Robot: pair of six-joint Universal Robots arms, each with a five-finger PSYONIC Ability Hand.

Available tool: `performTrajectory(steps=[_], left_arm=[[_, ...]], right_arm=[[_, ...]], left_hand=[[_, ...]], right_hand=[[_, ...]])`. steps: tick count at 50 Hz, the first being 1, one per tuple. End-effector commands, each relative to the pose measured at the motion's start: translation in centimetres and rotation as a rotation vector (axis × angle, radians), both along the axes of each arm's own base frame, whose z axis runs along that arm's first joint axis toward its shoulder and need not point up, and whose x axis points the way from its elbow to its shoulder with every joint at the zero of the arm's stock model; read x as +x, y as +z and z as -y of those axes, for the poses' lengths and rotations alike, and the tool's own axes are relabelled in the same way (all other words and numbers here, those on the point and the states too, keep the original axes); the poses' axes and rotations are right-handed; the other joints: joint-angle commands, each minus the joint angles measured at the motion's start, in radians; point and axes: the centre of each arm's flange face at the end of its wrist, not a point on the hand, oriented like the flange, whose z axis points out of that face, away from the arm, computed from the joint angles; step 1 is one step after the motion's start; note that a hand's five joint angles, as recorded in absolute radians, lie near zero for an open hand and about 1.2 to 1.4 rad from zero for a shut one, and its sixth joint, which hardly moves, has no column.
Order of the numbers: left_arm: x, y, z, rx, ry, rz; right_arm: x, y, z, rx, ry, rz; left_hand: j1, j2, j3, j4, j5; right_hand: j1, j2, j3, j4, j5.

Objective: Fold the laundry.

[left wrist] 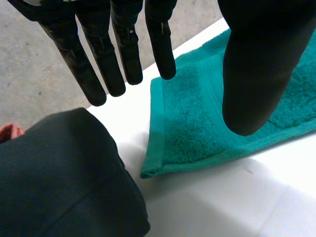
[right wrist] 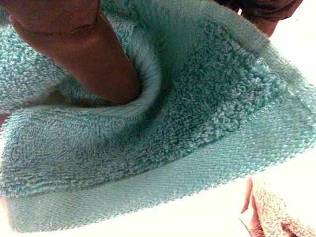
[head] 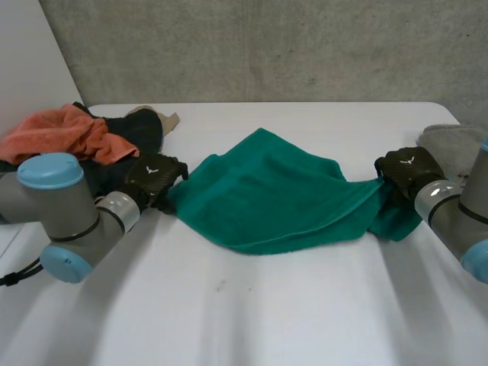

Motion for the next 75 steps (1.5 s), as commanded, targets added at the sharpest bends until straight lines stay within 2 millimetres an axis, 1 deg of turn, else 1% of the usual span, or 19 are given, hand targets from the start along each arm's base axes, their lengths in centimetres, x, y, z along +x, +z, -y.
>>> performTrajectory(steps=[1,8,10,19,24,38,47,51,56,58,62,65,66,69,70,72,73,75], left_arm=[[-0.6,-1.3,1.0,0.064,-0.014,0.040],[-1.3,-2.1,0.8,0.027,-0.076,0.175],[-1.3,-2.2,0.8,0.017,-0.080,0.190],[-1.7,-2.3,1.9,-0.010,-0.078,0.187],[-2.2,-2.3,2.4,-0.031,-0.085,0.180],[-3.9,-1.4,3.9,-0.104,-0.101,0.154],[-4.4,-0.6,4.5,-0.134,-0.099,0.133],[-4.4,-0.8,4.5,-0.131,-0.100,0.132],[-4.5,-1.6,4.4,-0.116,-0.102,0.138],[-4.5,-1.6,4.4,-0.113,-0.095,0.141],[-4.8,-1.5,3.6,-0.094,-0.094,0.145],[-4.3,1.7,2.8,-0.110,-0.057,0.142],[-3.8,4.2,2.2,-0.134,-0.032,0.138],[-3.0,7.1,0.9,-0.162,0.005,0.135],[-2.4,9.0,0.0,-0.181,0.028,0.135],[-1.7,11.3,-1.1,-0.214,0.057,0.126],[-1.1,13.1,-2.2,-0.240,0.081,0.119],[-0.2,14.5,-3.4,-0.259,0.110,0.117]], right_arm=[[0.4,-0.7,-0.3,0.020,0.012,-0.004],[0.4,-0.9,-0.2,0.022,0.012,-0.006],[0.4,-0.9,-0.2,0.022,0.012,-0.006],[0.4,-1.3,-0.3,0.034,0.014,-0.008],[0.4,-1.6,-0.3,0.041,0.016,-0.011],[0.4,-2.3,-0.4,0.062,0.016,-0.015],[0.4,-2.4,-0.5,0.065,0.016,-0.015],[0.4,-2.4,-0.5,0.066,0.016,-0.017],[0.4,-2.3,-0.5,0.062,0.015,-0.016],[0.2,-1.9,-0.3,0.053,0.010,-0.014],[0.1,-1.4,-0.1,0.044,0.005,-0.012],[0.1,-0.3,0.1,0.020,0.002,-0.009],[0.0,1.6,-0.1,-0.010,0.002,-0.007],[-0.2,4.6,-0.9,-0.033,0.008,-0.023],[-0.3,6.8,-1.6,-0.036,0.014,-0.044],[-0.5,8.7,-2.3,-0.025,0.022,-0.070],[-0.9,10.2,-2.9,-0.002,0.025,-0.096],[-1.5,11.1,-3.2,0.028,0.023,-0.125]], left_hand=[[0.061,0.068,0.068,0.061,0.060],[0.052,0.059,0.059,0.053,0.052],[0.055,0.062,0.062,0.056,0.055],[0.088,0.094,0.094,0.088,0.087],[0.091,0.097,0.097,0.091,0.090],[0.132,0.139,0.138,0.132,0.131],[0.161,0.168,0.167,0.161,0.160],[0.301,0.308,0.308,0.302,0.301],[0.832,0.839,0.838,0.832,0.831],[0.833,0.840,0.839,0.833,0.832],[0.833,0.840,0.839,0.833,0.832],[0.833,0.840,0.839,0.833,0.832],[0.833,0.840,0.839,0.833,0.832],[0.833,0.840,0.839,0.833,0.832],[0.833,0.840,0.839,0.833,0.832],[0.833,0.840,0.839,0.833,0.832],[0.833,0.840,0.839,0.833,0.832],[0.833,0.840,0.839,0.833,0.832]], right_hand=[[0.298,0.219,0.211,0.199,0.203],[0.298,0.219,0.211,0.199,0.203],[0.298,0.219,0.211,0.199,0.203],[0.298,0.219,0.211,0.199,0.203],[0.298,0.219,0.211,0.199,0.203],[0.298,0.219,0.211,0.199,0.203],[0.298,0.219,0.211,0.199,0.203],[0.298,0.219,0.211,0.199,0.203],[0.298,0.219,0.211,0.199,0.203],[0.298,0.219,0.211,0.199,0.203],[0.298,0.219,0.211,0.199,0.203],[0.298,0.219,0.211,0.199,0.203],[0.298,0.219,0.211,0.199,0.203],[0.298,0.219,0.211,0.199,0.203],[0.298,0.219,0.211,0.199,0.203],[0.298,0.219,0.211,0.199,0.203],[0.298,0.219,0.211,0.199,0.203],[0.298,0.219,0.211,0.199,0.203]])
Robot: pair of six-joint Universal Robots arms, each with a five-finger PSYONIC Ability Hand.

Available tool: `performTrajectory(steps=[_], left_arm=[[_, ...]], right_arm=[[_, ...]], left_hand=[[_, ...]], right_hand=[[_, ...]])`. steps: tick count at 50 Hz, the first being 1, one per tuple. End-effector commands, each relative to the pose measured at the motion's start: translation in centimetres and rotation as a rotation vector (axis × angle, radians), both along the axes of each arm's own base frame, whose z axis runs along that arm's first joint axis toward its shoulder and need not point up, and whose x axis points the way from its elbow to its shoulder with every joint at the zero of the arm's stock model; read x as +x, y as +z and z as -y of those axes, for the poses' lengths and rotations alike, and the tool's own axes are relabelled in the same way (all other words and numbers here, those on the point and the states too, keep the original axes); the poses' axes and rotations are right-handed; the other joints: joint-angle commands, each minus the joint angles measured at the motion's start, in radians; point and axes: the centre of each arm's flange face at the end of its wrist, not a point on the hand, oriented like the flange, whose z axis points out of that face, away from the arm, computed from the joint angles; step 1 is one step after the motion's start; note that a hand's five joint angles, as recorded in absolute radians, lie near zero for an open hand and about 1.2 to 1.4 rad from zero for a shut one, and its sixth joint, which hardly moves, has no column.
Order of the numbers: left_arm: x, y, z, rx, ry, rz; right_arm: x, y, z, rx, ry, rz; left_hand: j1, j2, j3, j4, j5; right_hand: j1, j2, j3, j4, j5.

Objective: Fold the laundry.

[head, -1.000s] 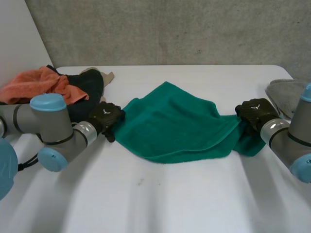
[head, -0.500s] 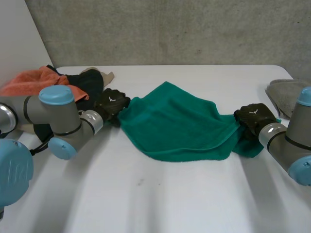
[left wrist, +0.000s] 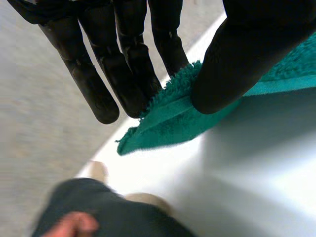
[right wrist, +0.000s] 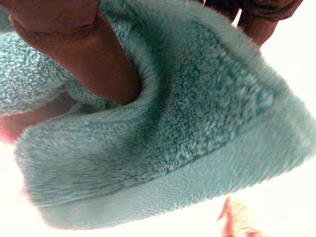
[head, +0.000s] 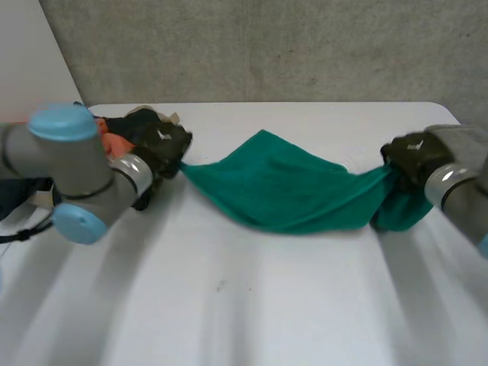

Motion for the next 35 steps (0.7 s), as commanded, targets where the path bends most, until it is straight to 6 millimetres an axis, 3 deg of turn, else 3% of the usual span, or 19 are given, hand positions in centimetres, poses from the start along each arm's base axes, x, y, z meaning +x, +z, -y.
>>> performTrajectory(steps=[1,3,5,9,14,16,18,20,24,25,27,31,34,35], left_arm=[[3.2,8.0,-4.9,-0.111,0.108,-0.025],[4.4,8.9,-6.4,-0.117,0.130,-0.022],[5.1,8.4,-7.3,-0.090,0.141,-0.009],[5.6,5.8,-8.5,0.006,0.140,0.032],[5.3,1.0,-7.2,0.126,0.144,0.088],[4.2,1.0,-5.4,0.086,0.132,0.080],[3.6,1.8,-3.9,0.039,0.131,0.055],[2.4,5.1,-1.5,-0.100,0.128,-0.012],[0.8,11.3,0.4,-0.337,0.117,-0.139],[0.9,14.1,1.2,-0.461,0.139,-0.219],[1.2,17.0,1.8,-0.596,0.183,-0.339],[1.8,20.2,0.9,-0.719,0.231,-0.445],[2.1,19.7,0.3,-0.682,0.233,-0.428],[2.3,18.5,0.1,-0.631,0.236,-0.406]], right_arm=[[-1.7,7.1,-2.9,0.081,0.026,-0.138],[-1.9,7.2,-3.3,0.106,0.051,-0.185],[-1.9,7.0,-3.9,0.129,0.105,-0.263],[-2.0,5.7,-4.0,0.168,0.143,-0.328],[-1.7,1.5,-2.2,0.271,0.152,-0.326],[-1.3,1.3,-0.5,0.205,0.125,-0.288],[-1.1,1.9,1.6,0.095,0.070,-0.227],[-1.0,2.6,3.1,0.000,0.032,-0.180],[-0.2,7.4,6.8,-0.404,-0.039,-0.017],[0.2,8.5,7.0,-0.479,-0.039,0.021],[1.5,11.4,6.9,-0.671,-0.024,0.158],[2.6,15.3,5.2,-0.863,0.013,0.294],[2.7,15.6,5.0,-0.841,0.022,0.293],[2.8,15.0,5.2,-0.815,0.024,0.288]], left_hand=[[0.255,0.202,0.208,0.199,0.245],[0.255,0.202,0.208,0.199,0.245],[0.255,0.202,0.208,0.199,0.245],[0.255,0.202,0.208,0.199,0.245],[0.255,0.202,0.208,0.199,0.245],[0.255,0.202,0.208,0.199,0.245],[0.255,0.202,0.208,0.199,0.245],[0.255,0.202,0.208,0.199,0.245],[0.255,0.202,0.208,0.199,0.245],[0.255,0.202,0.208,0.199,0.245],[0.255,0.202,0.208,0.199,0.245],[0.255,0.202,0.208,0.199,0.245],[0.255,0.202,0.208,0.199,0.245],[0.255,0.202,0.208,0.199,0.245]], right_hand=[[0.298,0.219,0.211,0.199,0.199],[0.298,0.219,0.211,0.199,0.199],[0.298,0.219,0.211,0.199,0.199],[0.298,0.219,0.211,0.199,0.199],[0.298,0.219,0.211,0.199,0.199],[0.298,0.219,0.211,0.199,0.199],[0.298,0.219,0.211,0.199,0.199],[0.298,0.219,0.211,0.199,0.199],[0.298,0.219,0.211,0.199,0.199],[0.298,0.219,0.211,0.199,0.199],[0.298,0.219,0.211,0.199,0.199],[0.298,0.219,0.211,0.199,0.199],[0.298,0.219,0.211,0.199,0.199],[0.298,0.219,0.211,0.199,0.199]])
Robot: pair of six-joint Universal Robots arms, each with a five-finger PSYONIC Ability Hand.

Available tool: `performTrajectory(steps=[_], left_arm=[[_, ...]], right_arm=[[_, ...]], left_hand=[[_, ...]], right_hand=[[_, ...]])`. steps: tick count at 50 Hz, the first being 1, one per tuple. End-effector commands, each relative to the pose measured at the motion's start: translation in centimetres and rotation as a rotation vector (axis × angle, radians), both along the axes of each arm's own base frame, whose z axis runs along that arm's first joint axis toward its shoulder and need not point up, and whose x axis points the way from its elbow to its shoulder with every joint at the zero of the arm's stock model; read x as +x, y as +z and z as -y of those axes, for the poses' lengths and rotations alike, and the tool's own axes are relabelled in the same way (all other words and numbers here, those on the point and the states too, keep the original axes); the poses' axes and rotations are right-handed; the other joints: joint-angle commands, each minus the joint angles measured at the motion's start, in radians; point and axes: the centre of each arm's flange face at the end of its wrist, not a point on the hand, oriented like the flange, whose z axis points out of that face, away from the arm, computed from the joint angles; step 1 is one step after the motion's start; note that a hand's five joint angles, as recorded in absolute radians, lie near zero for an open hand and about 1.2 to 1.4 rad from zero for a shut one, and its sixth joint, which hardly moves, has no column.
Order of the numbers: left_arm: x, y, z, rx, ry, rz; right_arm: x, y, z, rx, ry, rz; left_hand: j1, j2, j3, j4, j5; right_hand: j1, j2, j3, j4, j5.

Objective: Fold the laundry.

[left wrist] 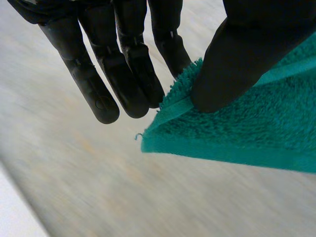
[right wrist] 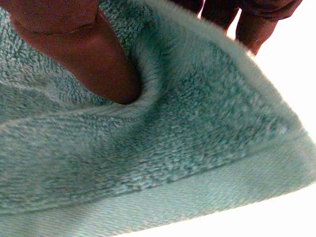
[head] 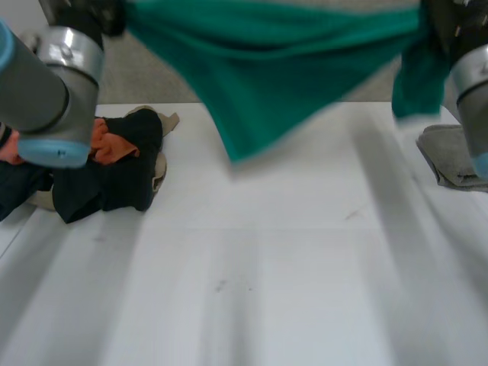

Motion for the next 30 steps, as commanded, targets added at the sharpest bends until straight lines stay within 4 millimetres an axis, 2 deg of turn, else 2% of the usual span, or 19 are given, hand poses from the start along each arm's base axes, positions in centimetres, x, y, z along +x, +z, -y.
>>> performTrajectory(steps=[1,2,3,4,5,6,7,9,10,13,14,17,19,22,28,30], left_arm=[[0.9,-0.3,-1.5,0.030,0.022,-0.040],[0.9,-1.0,-1.7,0.055,0.019,-0.032],[0.8,-1.8,-1.8,0.086,0.017,-0.020],[0.9,-3.6,-2.1,0.151,0.018,0.003],[0.9,-4.6,-2.3,0.184,0.017,0.016],[1.0,-5.5,-2.5,0.216,0.017,0.027],[1.1,-7.4,-3.0,0.279,0.018,0.050],[1.3,-9.3,-3.5,0.340,0.020,0.073],[1.6,-11.2,-4.2,0.398,0.020,0.096],[2.0,-13.8,-5.3,0.478,0.020,0.129],[2.2,-15.3,-6.1,0.524,0.020,0.148],[2.7,-17.1,-7.4,0.578,0.017,0.171],[2.8,-17.5,-7.9,0.593,0.009,0.178],[3.0,-17.6,-8.7,0.605,-0.007,0.187],[3.3,-16.9,-9.6,0.593,-0.027,0.187],[3.4,-16.6,-9.7,0.585,-0.026,0.184]], right_arm=[[1.2,1.2,-0.9,-0.046,0.058,0.053],[1.3,0.6,-0.6,-0.019,0.058,0.046],[1.4,-0.9,-0.2,0.046,0.059,0.027],[1.5,-1.7,-0.1,0.080,0.062,0.016],[1.6,-2.5,0.0,0.111,0.067,0.007],[1.7,-4.1,0.2,0.176,0.072,-0.010],[1.7,-4.9,0.2,0.209,0.076,-0.018],[1.8,-6.7,0.2,0.278,0.082,-0.035],[1.9,-8.8,0.0,0.355,0.089,-0.057],[2.0,-12.1,-0.7,0.487,0.094,-0.101],[1.9,-14.1,-1.3,0.565,0.092,-0.140],[1.9,-17.2,-2.8,0.693,0.087,-0.219],[1.9,-18.0,-3.6,0.738,0.088,-0.247],[1.3,-18.8,-4.7,0.818,0.081,-0.264],[0.8,-18.4,-5.6,0.862,0.077,-0.270],[0.1,-18.3,-5.6,0.884,0.061,-0.265]], left_hand=[[0.255,0.199,0.203,0.195,0.244],[0.255,0.199,0.203,0.195,0.244],[0.255,0.199,0.203,0.195,0.244],[0.255,0.199,0.203,0.195,0.244],[0.255,0.199,0.203,0.195,0.244],[0.255,0.199,0.203,0.195,0.244],[0.255,0.199,0.203,0.195,0.244],[0.255,0.199,0.203,0.195,0.244],[0.255,0.199,0.203,0.195,0.244],[0.255,0.199,0.203,0.195,0.244],[0.255,0.199,0.203,0.195,0.244],[0.255,0.199,0.203,0.195,0.244],[0.255,0.199,0.203,0.195,0.244],[0.255,0.199,0.203,0.195,0.244],[0.255,0.199,0.203,0.195,0.244],[0.255,0.199,0.203,0.195,0.244]], right_hand=[[0.297,0.217,0.206,0.198,0.199],[0.297,0.217,0.206,0.198,0.199],[0.297,0.217,0.206,0.198,0.199],[0.297,0.217,0.206,0.198,0.199],[0.297,0.217,0.206,0.198,0.199],[0.297,0.217,0.206,0.198,0.199],[0.297,0.217,0.206,0.198,0.199],[0.297,0.217,0.206,0.198,0.199],[0.297,0.217,0.206,0.198,0.199],[0.297,0.217,0.206,0.198,0.199],[0.297,0.217,0.206,0.198,0.199],[0.297,0.217,0.206,0.198,0.199],[0.272,0.192,0.181,0.173,0.174],[-0.187,-0.268,-0.278,-0.287,-0.285],[-0.283,-0.363,-0.374,-0.382,-0.381],[-0.283,-0.363,-0.374,-0.382,-0.381]])
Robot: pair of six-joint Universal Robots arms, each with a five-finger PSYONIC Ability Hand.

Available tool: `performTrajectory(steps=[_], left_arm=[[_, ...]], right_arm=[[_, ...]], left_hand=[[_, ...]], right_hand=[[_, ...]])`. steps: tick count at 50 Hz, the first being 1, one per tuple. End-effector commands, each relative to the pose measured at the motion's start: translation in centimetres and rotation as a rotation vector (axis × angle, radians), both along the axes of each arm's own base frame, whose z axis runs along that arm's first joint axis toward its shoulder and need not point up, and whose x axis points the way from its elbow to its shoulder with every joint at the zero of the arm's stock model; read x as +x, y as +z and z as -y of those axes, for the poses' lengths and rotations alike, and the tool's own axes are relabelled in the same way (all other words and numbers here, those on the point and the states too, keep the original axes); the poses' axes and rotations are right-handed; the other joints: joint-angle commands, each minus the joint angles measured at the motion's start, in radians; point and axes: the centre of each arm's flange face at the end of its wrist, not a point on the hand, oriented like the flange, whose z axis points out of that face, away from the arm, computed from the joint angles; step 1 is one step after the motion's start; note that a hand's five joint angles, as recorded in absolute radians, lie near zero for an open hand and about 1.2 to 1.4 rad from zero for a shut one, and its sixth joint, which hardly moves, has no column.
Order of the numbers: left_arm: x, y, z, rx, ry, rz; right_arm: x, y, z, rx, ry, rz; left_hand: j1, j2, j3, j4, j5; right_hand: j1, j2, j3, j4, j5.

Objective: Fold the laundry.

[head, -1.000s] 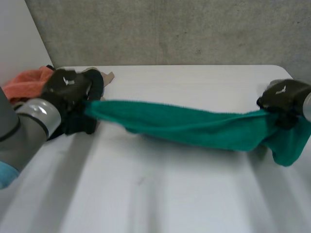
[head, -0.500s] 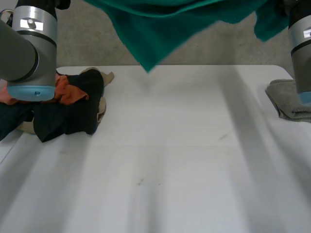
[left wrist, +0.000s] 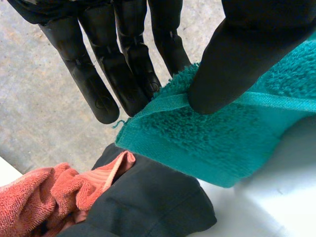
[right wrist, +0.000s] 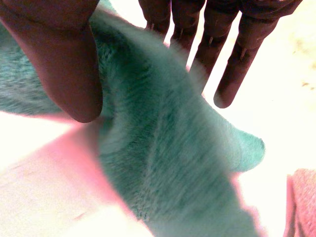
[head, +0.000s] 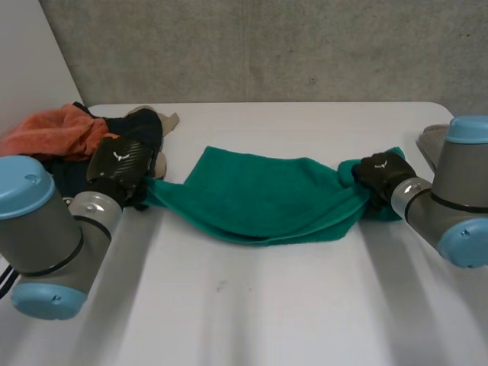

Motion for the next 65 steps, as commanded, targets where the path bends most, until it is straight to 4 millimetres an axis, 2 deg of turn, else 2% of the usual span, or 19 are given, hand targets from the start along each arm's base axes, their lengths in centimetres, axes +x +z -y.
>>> performTrajectory(steps=[1,6,9,16,21,26,31,35,37,41,45,50,54,60,65], left_arm=[[0.3,1.2,-0.6,-0.027,-0.015,-0.011],[0.4,1.6,-0.8,-0.037,-0.013,-0.015],[0.5,1.7,-1.0,-0.037,-0.012,-0.015],[0.6,1.5,-1.2,-0.030,-0.013,-0.012],[0.7,1.3,-1.3,-0.023,-0.010,-0.010],[0.8,1.0,-1.2,-0.016,-0.007,-0.007],[0.9,1.0,-1.2,-0.016,-0.004,-0.007],[1.1,1.1,-0.9,-0.019,0.005,-0.008],[1.2,1.2,-0.9,-0.020,0.008,-0.009],[1.4,1.5,-0.7,-0.029,0.016,-0.011],[1.4,1.4,-0.8,-0.027,0.016,-0.012],[1.4,1.4,-0.9,-0.024,0.013,-0.011],[1.3,1.4,-0.9,-0.024,0.012,-0.011],[1.3,1.4,-0.9,-0.025,0.012,-0.012],[1.3,1.3,-0.9,-0.024,0.012,-0.011]], right_arm=[[-1.4,0.5,-0.5,0.056,-0.034,-0.010],[-2.2,1.6,-1.1,0.097,-0.048,-0.018],[-2.7,2.5,-1.3,0.101,-0.059,-0.020],[-4.4,2.9,-1.0,0.105,-0.095,-0.013],[-4.9,2.4,-1.2,0.119,-0.109,-0.014],[-4.9,1.1,-1.4,0.147,-0.117,-0.018],[-5.7,1.0,-0.5,0.084,-0.155,0.017],[-7.2,3.2,0.4,0.015,-0.209,0.066],[-7.8,5.8,0.3,-0.040,-0.233,0.109],[-9.3,9.0,0.1,-0.108,-0.288,0.189],[-10.3,9.8,-0.3,-0.111,-0.298,0.228],[-10.9,8.1,-1.5,0.021,-0.284,0.232],[-11.6,5.8,-2.9,0.159,-0.288,0.251],[-10.9,2.8,-4.1,0.249,-0.242,0.276],[-11.0,1.4,-4.3,0.237,-0.240,0.275]], left_hand=[[0.255,0.199,0.203,0.195,0.234],[0.255,0.199,0.203,0.195,0.234],[0.255,0.199,0.203,0.195,0.234],[0.255,0.199,0.203,0.195,0.234],[0.255,0.199,0.203,0.195,0.234],[0.255,0.199,0.203,0.195,0.234],[0.255,0.199,0.203,0.195,0.234],[0.255,0.199,0.203,0.195,0.234],[0.255,0.199,0.203,0.195,0.234],[0.255,0.199,0.203,0.195,0.234],[0.255,0.199,0.203,0.195,0.234],[0.255,0.199,0.203,0.195,0.234],[0.255,0.199,0.203,0.195,0.234],[0.255,0.199,0.203,0.195,0.234],[0.255,0.199,0.203,0.195,0.234]], right_hand=[[0.051,0.053,0.052,0.057,0.072],[-0.060,-0.058,-0.059,-0.054,-0.040],[-0.057,-0.055,-0.057,-0.051,-0.037],[-0.025,-0.023,-0.024,-0.019,-0.005],[-0.013,-0.011,-0.012,-0.007,0.007],[-0.007,-0.006,-0.007,-0.001,0.013],[-0.072,-0.070,-0.071,-0.066,-0.051],[-0.271,-0.269,-0.271,-0.265,-0.251],[-0.385,-0.383,-0.385,-0.379,-0.365],[-0.460,-0.458,-0.459,-0.453,-0.439],[-0.428,-0.426,-0.427,-0.421,-0.407],[-0.416,-0.414,-0.415,-0.409,-0.395],[-0.383,-0.381,-0.383,-0.377,-0.363],[-0.345,-0.343,-0.344,-0.339,-0.325],[-0.345,-0.343,-0.344,-0.339,-0.325]])
